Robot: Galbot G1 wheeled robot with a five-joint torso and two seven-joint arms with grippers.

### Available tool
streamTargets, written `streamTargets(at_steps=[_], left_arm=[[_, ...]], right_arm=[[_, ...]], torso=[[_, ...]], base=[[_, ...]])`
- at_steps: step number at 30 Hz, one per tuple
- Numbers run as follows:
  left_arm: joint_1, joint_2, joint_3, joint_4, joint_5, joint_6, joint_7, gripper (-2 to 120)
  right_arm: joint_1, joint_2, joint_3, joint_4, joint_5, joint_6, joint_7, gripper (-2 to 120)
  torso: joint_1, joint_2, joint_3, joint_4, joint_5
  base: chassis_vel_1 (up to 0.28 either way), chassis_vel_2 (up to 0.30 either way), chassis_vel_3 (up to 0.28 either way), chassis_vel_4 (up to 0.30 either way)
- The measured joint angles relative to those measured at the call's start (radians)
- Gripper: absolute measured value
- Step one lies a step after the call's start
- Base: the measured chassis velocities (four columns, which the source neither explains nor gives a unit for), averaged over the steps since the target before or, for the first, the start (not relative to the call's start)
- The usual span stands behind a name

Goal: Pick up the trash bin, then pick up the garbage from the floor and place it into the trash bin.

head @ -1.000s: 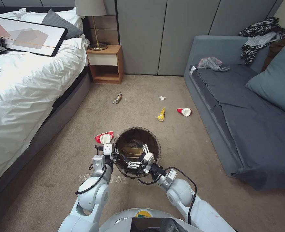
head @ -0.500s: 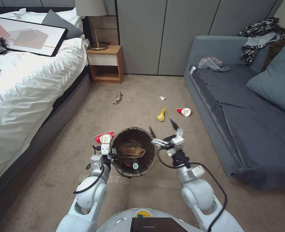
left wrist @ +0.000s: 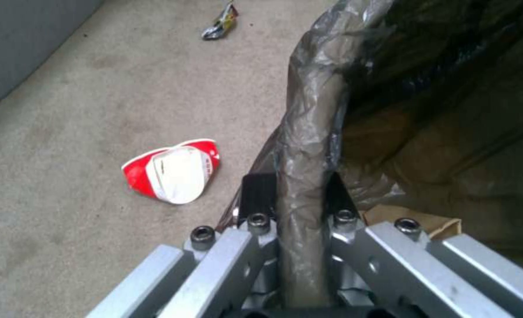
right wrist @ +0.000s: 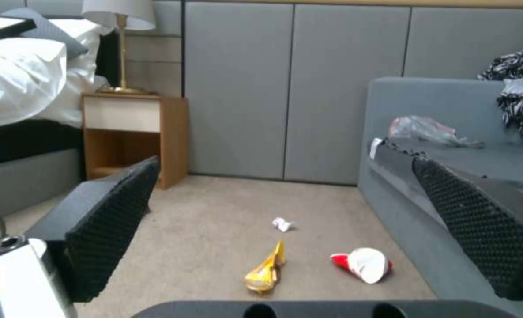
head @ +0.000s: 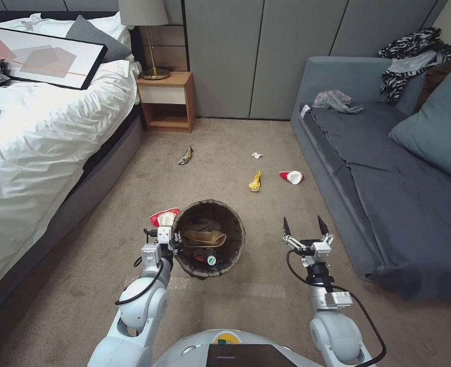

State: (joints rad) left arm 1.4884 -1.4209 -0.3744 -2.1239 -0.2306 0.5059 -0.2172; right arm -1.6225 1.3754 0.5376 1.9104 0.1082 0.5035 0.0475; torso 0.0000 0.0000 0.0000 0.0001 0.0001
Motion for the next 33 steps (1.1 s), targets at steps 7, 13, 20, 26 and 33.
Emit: streamTargets(at_steps=[7, 13, 20, 26, 33], left_arm=[[0.002, -0.004, 0.002, 0.000, 0.004, 0.000, 0.000, 2], [0.003, -0.007, 0.003, 0.000, 0.006, -0.001, 0.000, 2], [0.004, -0.008, 0.004, 0.000, 0.007, -0.002, 0.000, 2], [0.005, -0.009, 0.004, 0.000, 0.008, -0.003, 0.001, 2], [0.005, -0.010, 0.003, 0.000, 0.009, -0.005, 0.002, 2]], right_arm=[[0.025, 0.005, -0.006, -0.019, 0.003, 0.001, -0.012, 100], [0.030, 0.006, -0.009, -0.024, 0.005, 0.003, -0.019, 100], [0.034, 0.008, -0.010, -0.025, 0.008, 0.005, -0.022, 100], [0.035, 0.010, -0.009, -0.027, 0.009, 0.008, -0.025, 100], [0.040, 0.012, -0.007, -0.027, 0.010, 0.007, -0.032, 100]], torso=[[0.000, 0.000, 0.000, 0.0000, -0.0002], [0.000, 0.000, 0.000, 0.0000, -0.0002], [0.000, 0.000, 0.000, 0.0000, -0.0002], [0.000, 0.000, 0.000, -0.0001, -0.0001], [0.000, 0.000, 0.000, 0.0000, 0.0000]], base=[[0.000, 0.000, 0.000, 0.000], [0.000, 0.000, 0.000, 0.000], [-0.032, 0.036, 0.039, -0.041], [-0.171, 0.163, 0.158, -0.160], [-0.232, 0.245, 0.239, -0.229]])
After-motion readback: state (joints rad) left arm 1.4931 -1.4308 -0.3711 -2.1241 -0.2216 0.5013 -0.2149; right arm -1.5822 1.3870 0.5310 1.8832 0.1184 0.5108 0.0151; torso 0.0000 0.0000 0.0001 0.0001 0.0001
